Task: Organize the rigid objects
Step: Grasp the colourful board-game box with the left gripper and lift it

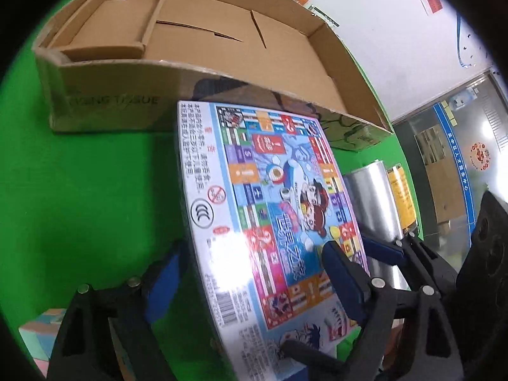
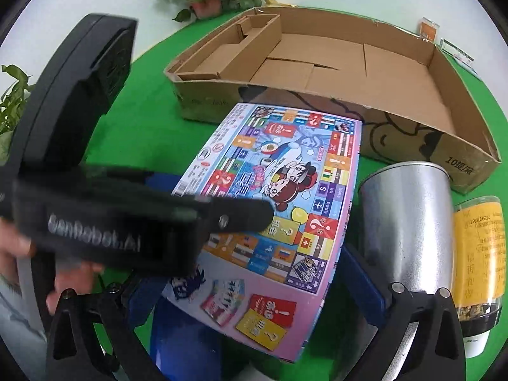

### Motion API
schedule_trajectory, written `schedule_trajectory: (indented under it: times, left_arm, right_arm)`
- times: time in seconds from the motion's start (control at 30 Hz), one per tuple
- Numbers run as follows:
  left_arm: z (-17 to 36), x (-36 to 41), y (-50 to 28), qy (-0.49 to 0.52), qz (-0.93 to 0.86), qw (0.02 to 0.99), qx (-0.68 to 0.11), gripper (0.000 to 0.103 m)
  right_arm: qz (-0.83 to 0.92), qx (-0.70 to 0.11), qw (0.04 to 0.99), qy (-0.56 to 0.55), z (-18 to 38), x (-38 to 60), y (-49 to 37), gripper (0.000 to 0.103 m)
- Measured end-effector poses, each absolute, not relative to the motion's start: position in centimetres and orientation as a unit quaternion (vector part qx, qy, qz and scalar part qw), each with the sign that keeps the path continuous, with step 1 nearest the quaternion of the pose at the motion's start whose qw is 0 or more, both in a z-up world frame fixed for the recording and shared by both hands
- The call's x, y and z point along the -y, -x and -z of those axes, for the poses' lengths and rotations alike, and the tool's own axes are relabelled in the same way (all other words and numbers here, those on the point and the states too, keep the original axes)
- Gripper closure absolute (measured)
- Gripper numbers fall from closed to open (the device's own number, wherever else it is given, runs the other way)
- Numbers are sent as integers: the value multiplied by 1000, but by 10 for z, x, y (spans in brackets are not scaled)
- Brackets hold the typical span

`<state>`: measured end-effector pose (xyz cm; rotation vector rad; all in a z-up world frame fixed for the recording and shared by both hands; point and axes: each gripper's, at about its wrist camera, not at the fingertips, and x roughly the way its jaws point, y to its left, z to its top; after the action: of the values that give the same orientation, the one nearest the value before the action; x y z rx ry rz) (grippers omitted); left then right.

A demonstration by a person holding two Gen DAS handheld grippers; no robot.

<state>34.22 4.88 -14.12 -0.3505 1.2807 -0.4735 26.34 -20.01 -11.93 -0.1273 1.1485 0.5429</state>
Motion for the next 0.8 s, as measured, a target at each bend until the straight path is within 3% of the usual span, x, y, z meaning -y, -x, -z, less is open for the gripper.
schedule_trajectory:
  times: [0.3,0.5,0.8]
  left_arm:
    - [156,-52,-339,199,221,754,-586,18]
    - [132,-42,-317,167,209,790,-552,29]
    - [88,-28,-299,99,179,853,-480,36]
  right_arm:
    - [-246,-525,813,58,120,198,-263,0]
    - [-247,-498,831,18,114,209,-241,0]
    - [-232,-427,874,-8,88,219,-232,2]
